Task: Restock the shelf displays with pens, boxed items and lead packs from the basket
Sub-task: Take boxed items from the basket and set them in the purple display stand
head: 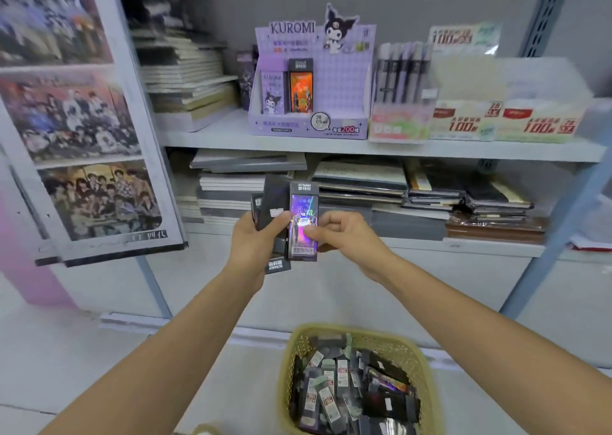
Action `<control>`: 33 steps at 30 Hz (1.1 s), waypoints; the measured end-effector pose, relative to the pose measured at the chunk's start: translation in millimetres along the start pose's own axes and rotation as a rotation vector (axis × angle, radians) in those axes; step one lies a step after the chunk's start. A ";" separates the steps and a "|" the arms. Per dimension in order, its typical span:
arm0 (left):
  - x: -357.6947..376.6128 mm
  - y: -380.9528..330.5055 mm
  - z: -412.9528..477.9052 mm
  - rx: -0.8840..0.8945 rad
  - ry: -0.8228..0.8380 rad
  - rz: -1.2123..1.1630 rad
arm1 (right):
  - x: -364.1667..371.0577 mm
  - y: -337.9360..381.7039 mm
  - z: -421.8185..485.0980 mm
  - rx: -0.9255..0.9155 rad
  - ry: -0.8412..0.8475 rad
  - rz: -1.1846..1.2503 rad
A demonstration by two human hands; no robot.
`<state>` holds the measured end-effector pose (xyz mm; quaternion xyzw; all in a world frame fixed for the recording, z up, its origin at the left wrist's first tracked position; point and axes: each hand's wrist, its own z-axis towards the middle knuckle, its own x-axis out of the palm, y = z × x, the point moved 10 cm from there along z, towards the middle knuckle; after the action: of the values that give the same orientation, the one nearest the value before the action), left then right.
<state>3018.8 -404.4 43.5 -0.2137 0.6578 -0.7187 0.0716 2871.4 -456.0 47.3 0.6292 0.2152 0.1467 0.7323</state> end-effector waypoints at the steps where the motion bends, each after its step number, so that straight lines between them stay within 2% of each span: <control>1: -0.8 -13.7 1.0 0.044 -0.018 0.042 | -0.2 10.5 1.1 -0.014 0.002 -0.040; 7: 11.6 -81.7 7.2 0.244 0.011 0.157 | -8.1 92.9 10.7 -0.243 -0.084 -0.085; 13: 17.6 -130.1 24.1 0.287 0.062 0.126 | -29.9 162.5 36.0 -0.360 -0.133 -0.106; 20: 7.3 -166.6 60.0 0.285 0.086 0.006 | -88.2 238.8 77.3 -0.538 -0.413 -0.161; 25: 18.9 -165.4 91.3 0.277 0.140 0.022 | -94.1 237.2 119.1 -0.484 -0.448 -0.390; 29: 28.8 -153.2 114.8 0.249 0.187 0.157 | -85.3 225.4 139.4 -0.467 -0.433 -0.532; 33: 25.0 -150.8 126.9 0.300 0.185 0.284 | -76.1 220.4 155.1 -0.456 -0.378 -0.636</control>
<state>3074.1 -511.3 201.6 -0.0393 0.5709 -0.8076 0.1425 2895.5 -589.6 292.2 0.3696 0.2223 -0.1603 0.8879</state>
